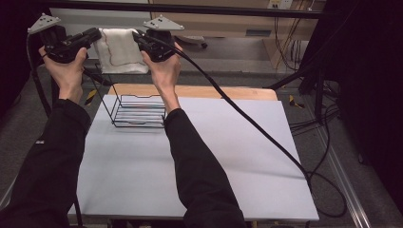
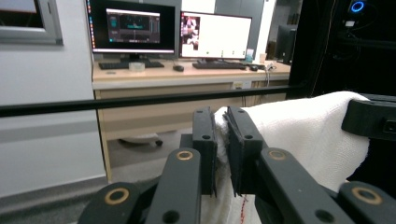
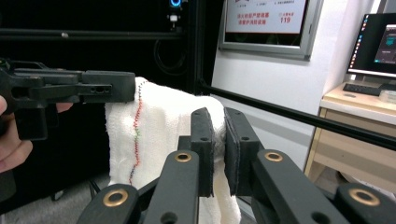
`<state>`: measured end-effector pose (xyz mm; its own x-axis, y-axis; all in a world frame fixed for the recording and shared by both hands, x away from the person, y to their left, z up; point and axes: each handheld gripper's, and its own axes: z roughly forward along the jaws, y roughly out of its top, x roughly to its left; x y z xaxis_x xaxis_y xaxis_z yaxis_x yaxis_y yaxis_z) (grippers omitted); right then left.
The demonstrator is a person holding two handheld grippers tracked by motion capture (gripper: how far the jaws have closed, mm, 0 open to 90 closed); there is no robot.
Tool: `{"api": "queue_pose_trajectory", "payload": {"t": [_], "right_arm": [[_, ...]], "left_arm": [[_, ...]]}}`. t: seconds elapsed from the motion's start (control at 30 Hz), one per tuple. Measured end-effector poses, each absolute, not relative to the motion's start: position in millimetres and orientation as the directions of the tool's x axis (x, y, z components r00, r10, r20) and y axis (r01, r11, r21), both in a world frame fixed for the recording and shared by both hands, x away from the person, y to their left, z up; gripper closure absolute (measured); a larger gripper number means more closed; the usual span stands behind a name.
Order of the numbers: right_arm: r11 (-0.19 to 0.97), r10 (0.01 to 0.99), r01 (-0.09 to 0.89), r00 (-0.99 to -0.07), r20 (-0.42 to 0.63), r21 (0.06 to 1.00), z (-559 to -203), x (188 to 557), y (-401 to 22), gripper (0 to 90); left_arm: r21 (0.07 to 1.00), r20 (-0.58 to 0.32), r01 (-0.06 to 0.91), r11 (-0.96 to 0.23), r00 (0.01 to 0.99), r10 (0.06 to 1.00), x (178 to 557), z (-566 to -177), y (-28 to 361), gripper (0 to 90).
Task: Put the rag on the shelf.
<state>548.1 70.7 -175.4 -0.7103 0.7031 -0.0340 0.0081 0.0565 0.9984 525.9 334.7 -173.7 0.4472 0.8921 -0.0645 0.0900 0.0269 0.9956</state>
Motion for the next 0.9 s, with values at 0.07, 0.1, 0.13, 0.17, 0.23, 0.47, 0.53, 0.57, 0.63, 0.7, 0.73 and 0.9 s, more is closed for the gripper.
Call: {"api": "queue_pose_trajectory", "payload": {"t": [0.07,0.1,0.13,0.17,0.23,0.47,0.53,0.57,0.63,0.7,0.73,0.9], "right_arm": [[0.062,0.702,0.011,-0.711,-0.035,0.998,-179,548,72,83.3],[0.07,0.7,0.014,-0.713,-0.039,0.997,-181,547,71,83.3],[0.07,0.7,0.014,-0.713,-0.039,0.997,-181,547,71,83.3],[0.073,0.7,0.014,-0.713,-0.041,0.997,-182,547,71,83.3],[0.078,0.7,0.019,-0.713,-0.041,0.997,-185,545,70,83.3],[0.092,0.698,0.046,-0.715,-0.031,0.995,-197,540,69,83.3],[0.097,0.698,0.052,-0.716,-0.03,0.994,-201,539,68,83.3],[0.099,0.697,0.055,-0.716,-0.03,0.994,-203,538,67,83.3],[0.1,0.697,0.065,-0.717,-0.023,0.993,-206,537,67,83.3],[0.106,0.695,0.068,-0.718,-0.025,0.992,-208,536,67,83.3],[0.111,0.695,0.068,-0.718,-0.028,0.991,-209,536,67,83.2],[0.122,0.696,0.074,-0.717,-0.032,0.99,-211,535,67,83.2]], "left_arm": [[0.995,-0.072,0.094,0.033,0.451,0.89,526,-178,336,82.3],[0.995,-0.072,0.096,0.032,0.454,0.888,525,-180,336,82.4],[0.995,-0.071,0.097,0.03,0.457,0.887,524,-183,336,82.4],[0.994,-0.074,0.1,0.031,0.461,0.884,524,-185,336,82.4],[0.994,-0.073,0.103,0.028,0.462,0.884,522,-189,336,82.4],[0.994,-0.06,0.106,0.01,0.475,0.878,514,-200,337,82.3],[0.994,-0.057,0.113,0.003,0.476,0.878,512,-203,336,82.3],[0.994,-0.056,0.113,0.002,0.476,0.878,511,-204,336,82.4],[0.993,-0.051,0.119,-0.006,0.475,0.879,510,-206,335,82.4],[0.993,-0.055,0.122,-0.004,0.476,0.878,509,-208,335,82.3],[0.992,-0.057,0.124,-0.003,0.476,0.878,508,-209,335,82.3],[0.991,-0.059,0.132,-0.006,0.478,0.876,505,-214,335,82.3]]}}
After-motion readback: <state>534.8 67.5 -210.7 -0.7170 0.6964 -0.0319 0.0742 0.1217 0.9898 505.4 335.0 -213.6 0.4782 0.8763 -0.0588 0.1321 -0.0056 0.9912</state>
